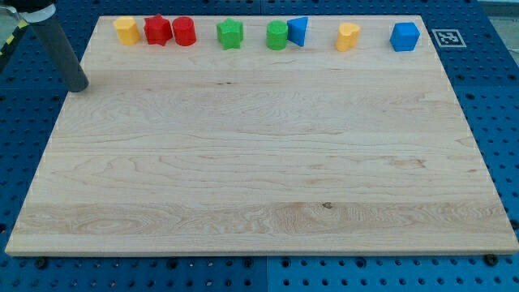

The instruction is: Point at the yellow hexagon

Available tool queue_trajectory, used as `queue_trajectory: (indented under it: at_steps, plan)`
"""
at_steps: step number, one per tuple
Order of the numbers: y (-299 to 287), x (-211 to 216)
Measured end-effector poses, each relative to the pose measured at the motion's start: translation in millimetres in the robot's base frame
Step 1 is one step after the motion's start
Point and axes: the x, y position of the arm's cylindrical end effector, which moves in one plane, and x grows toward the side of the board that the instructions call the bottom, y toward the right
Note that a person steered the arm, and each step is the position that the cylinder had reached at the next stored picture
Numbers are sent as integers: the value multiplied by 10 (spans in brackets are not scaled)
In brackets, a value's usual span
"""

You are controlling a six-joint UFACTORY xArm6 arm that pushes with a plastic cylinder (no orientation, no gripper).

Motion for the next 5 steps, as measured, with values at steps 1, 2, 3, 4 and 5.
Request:
queue_trajectory:
  at_steps: [1,2,3,4,5]
  plan:
    - [-7,-13]
    - [-190,-402]
    - [-188,-419]
    - [-191,-516]
    - [-191,-556]
